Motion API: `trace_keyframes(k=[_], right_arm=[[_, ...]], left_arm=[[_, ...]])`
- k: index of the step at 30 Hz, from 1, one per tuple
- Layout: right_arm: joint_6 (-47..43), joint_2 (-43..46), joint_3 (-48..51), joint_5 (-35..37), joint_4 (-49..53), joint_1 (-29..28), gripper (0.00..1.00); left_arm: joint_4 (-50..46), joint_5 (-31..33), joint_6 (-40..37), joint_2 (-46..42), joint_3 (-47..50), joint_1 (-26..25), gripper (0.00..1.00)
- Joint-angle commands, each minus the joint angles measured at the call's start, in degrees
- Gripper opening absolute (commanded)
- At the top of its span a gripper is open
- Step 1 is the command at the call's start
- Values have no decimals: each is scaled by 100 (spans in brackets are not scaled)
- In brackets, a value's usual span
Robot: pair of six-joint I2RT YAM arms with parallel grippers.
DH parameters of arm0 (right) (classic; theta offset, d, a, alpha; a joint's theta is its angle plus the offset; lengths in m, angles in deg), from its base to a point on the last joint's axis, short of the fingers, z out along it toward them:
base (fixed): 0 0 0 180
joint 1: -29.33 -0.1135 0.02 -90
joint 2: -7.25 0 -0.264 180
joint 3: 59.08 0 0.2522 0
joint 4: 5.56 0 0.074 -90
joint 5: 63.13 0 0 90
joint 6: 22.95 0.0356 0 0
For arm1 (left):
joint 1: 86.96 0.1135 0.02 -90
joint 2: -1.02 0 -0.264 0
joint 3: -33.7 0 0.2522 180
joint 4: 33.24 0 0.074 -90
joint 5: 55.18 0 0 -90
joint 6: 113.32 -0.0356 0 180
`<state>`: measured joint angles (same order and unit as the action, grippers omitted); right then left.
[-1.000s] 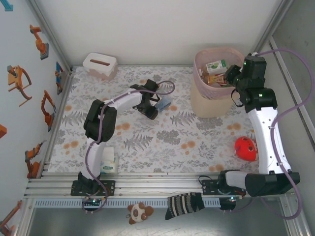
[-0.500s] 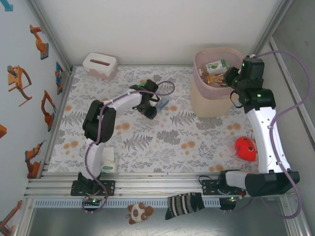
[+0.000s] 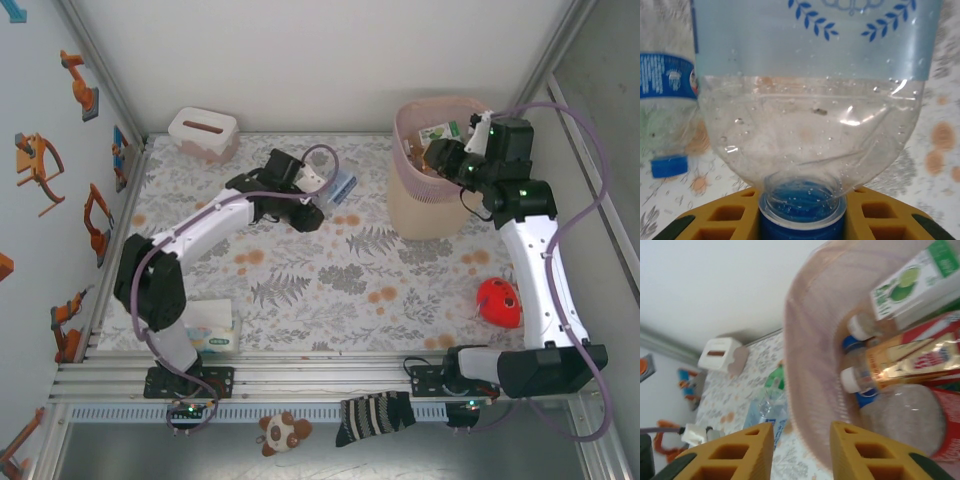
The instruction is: Put the plastic bottles in the bin
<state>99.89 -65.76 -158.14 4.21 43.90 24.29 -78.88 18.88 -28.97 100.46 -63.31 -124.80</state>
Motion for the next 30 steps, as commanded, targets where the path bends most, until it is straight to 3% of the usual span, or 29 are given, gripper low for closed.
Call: trace_keyframes(k=[1,5,9,16,30], right_arm=[[-34,-37,4,-1222,-252,29,47],[-27,-43,-56,-1793,-240,34,62],[-135,-182,-198,-2270,-55,29,68],[-148,-759,-566,-3093,482,5,73],[-511,-1150,-745,-3357,1007,-296,76]], left_arm=[[714,-820,-186,-521,281,-35,26],[956,-1151,-200,-849,344,-38,26],[985,-1529,-269,-973,283,-64,26],[829,-1666,-461,-984,163,-271,26],[425,-1688,-692,-821,-157,-542,26]])
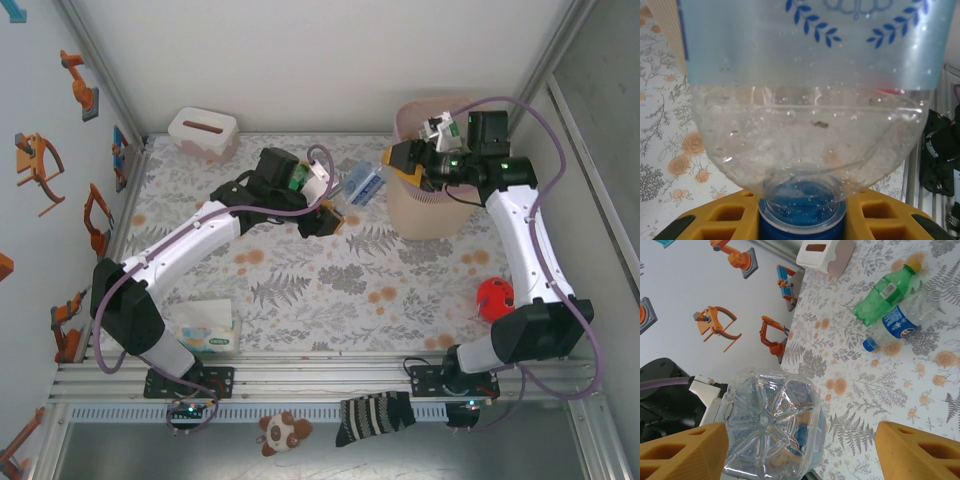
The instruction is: Put the plastic bottles in the bin
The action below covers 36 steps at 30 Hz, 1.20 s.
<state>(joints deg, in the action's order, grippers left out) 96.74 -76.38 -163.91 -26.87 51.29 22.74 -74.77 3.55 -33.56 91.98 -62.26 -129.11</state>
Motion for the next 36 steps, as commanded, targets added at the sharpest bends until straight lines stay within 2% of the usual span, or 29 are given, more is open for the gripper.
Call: trace_keyframes(k=[1,6,9,15,22,26,31,36], right_arm=[[-198,-76,-198,-178,302,-140,76],[-365,107,-381,748,542,-141,76],[-382,245,-401,1004,487,-141,77],[-301,199,-354,638,388,-145,78],[142,195,-34,-124,-386,-197,78],[-105,-21,-191,-47,-20,-344,78],[-236,-187,-292,108,217,-499,71],[-384,-155,-398,430,454,-535,58]], left_arm=[[8,-6,-224,32,-286,-124,26],[-91,756,-170,71,-312,-144,25],[-123,859,-163,78,-289,-153,25],[-130,747,-141,97,-296,-155,25],[-150,507,-161,135,-332,-155,25],[-124,289,-191,110,-335,-186,25],[-83,86,-230,72,-337,-232,25],[-98,341,-192,55,-315,-234,27]])
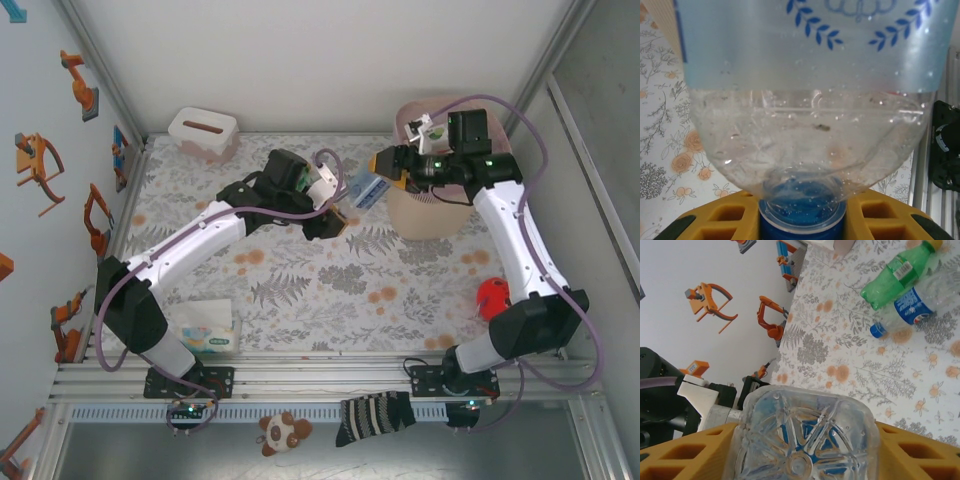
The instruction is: Put the plastic bottles in the bin
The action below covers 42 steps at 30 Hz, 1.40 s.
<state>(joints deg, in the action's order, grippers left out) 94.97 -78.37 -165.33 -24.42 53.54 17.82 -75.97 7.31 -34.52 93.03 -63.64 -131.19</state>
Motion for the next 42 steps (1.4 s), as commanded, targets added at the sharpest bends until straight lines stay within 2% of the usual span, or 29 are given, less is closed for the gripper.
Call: trace_keyframes(k=[1,4,9,12,23,29,37,42], right_arm=[[-240,52,-277,267,285,-45,56],[-270,80,-333,436,369,-45,50],[-325,169,-575,930,459,-36,43],[-429,178,-891,1349,599,-6,41],[-636,55,-2413,2835,714,791,39],[-690,-275,-2737,3501,445,1137,39],[-640,-1130,-3032,3267,83,1151,37],[-620,-1785,-3509,2685,295,1142,36]], left_arm=[[24,14,-93,-51,-183,-26,28],[73,126,-48,-86,-156,-27,38],[385,167,102,-297,16,-21,61],[620,214,186,-498,184,-17,66],[885,543,276,-937,539,12,70],[874,553,311,-931,570,11,70],[835,586,312,-901,570,20,70],[794,629,312,-904,592,24,70]])
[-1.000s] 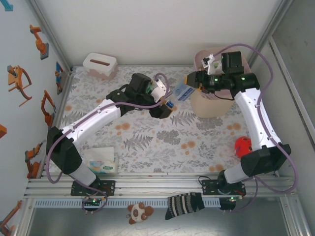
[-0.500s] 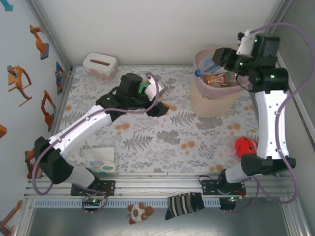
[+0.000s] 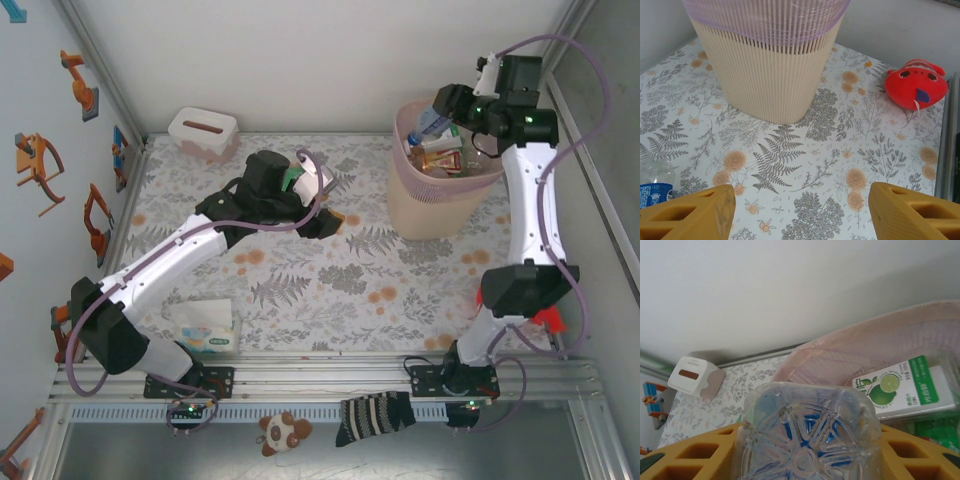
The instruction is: Put the plastic bottles in the bin
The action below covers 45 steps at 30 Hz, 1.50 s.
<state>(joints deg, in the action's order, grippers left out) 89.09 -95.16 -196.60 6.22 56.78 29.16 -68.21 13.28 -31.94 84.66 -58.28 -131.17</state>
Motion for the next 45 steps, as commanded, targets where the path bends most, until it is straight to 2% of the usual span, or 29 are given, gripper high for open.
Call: trace_keyframes(k=[1,5,13,18,33,36,45], right_arm=[[-55,-222,-478,-448,67,-10,36],[-308,-508,-582,-352,332,-143,34],[-1149,-779,-465,981,914,-652,33],[-1374,-832,-63,1490,917,-822,32],[-1411,-1254,724,1720,597,-845,32],[-1421,-1346,778,1706,589,-845,36],[-1285,-913,-170,1563,967,-854,66]], left_arm=[[16,42,54,-63,73,25,70],[31,49,67,-58,104,43,70],[35,27,89,12,113,59,70],[37,36,104,38,122,78,70],[47,36,129,40,157,99,70],[42,36,140,35,157,103,70],[91,1,148,35,141,113,70]])
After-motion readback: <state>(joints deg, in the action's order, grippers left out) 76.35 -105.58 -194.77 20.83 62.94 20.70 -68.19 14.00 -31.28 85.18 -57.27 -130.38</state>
